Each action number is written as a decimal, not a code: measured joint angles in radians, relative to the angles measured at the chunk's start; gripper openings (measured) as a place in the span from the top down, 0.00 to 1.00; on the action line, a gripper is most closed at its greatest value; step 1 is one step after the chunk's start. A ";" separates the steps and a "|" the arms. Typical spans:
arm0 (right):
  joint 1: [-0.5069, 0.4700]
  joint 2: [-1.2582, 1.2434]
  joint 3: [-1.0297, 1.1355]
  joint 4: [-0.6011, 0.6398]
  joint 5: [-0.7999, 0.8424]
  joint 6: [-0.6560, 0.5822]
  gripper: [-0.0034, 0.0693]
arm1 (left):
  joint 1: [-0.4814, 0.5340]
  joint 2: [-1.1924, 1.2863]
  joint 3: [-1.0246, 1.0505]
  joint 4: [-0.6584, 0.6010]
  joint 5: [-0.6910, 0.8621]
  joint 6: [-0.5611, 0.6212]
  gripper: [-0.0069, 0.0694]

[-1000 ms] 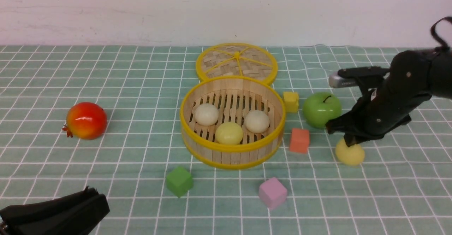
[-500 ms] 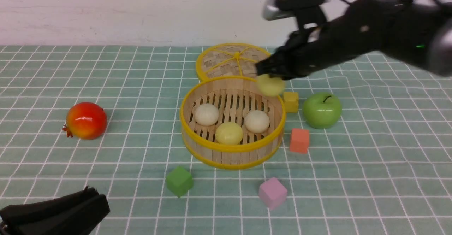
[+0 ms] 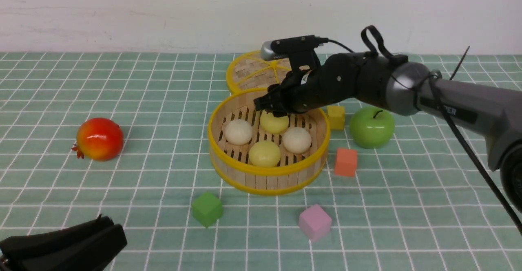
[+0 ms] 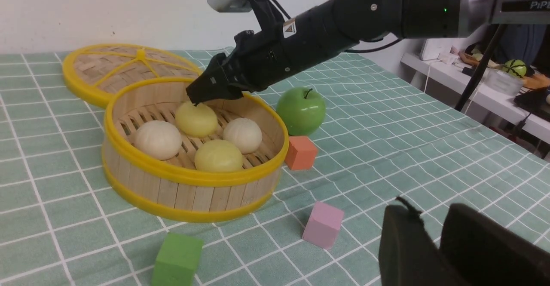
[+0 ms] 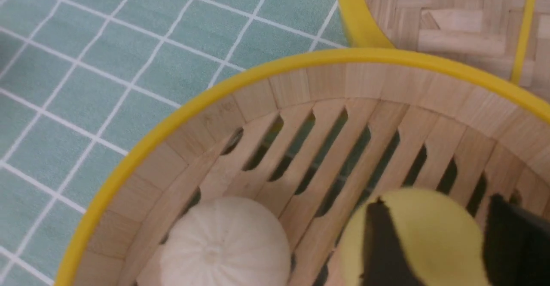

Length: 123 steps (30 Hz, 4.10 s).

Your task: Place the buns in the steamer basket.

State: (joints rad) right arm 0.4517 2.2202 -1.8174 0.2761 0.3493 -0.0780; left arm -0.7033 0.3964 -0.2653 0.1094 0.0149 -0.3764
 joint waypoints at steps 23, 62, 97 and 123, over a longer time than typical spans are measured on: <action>-0.001 -0.780 0.190 -0.282 0.902 0.141 0.94 | 0.000 0.000 0.000 0.000 0.000 0.000 0.71; -0.384 -2.230 1.832 -0.365 0.034 0.174 0.98 | 0.000 0.000 0.000 0.000 -0.001 0.000 0.68; -0.387 -2.230 1.832 -0.259 0.036 0.175 0.95 | 0.208 -0.063 0.060 -0.060 0.003 0.042 0.65; -0.388 -2.230 1.832 -0.259 0.036 0.176 0.90 | 0.578 -0.405 0.296 -0.196 0.364 0.082 0.93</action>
State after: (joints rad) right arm 0.0633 -0.0100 0.0142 0.0170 0.3851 0.0982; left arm -0.1252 -0.0091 0.0309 -0.0866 0.3785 -0.2946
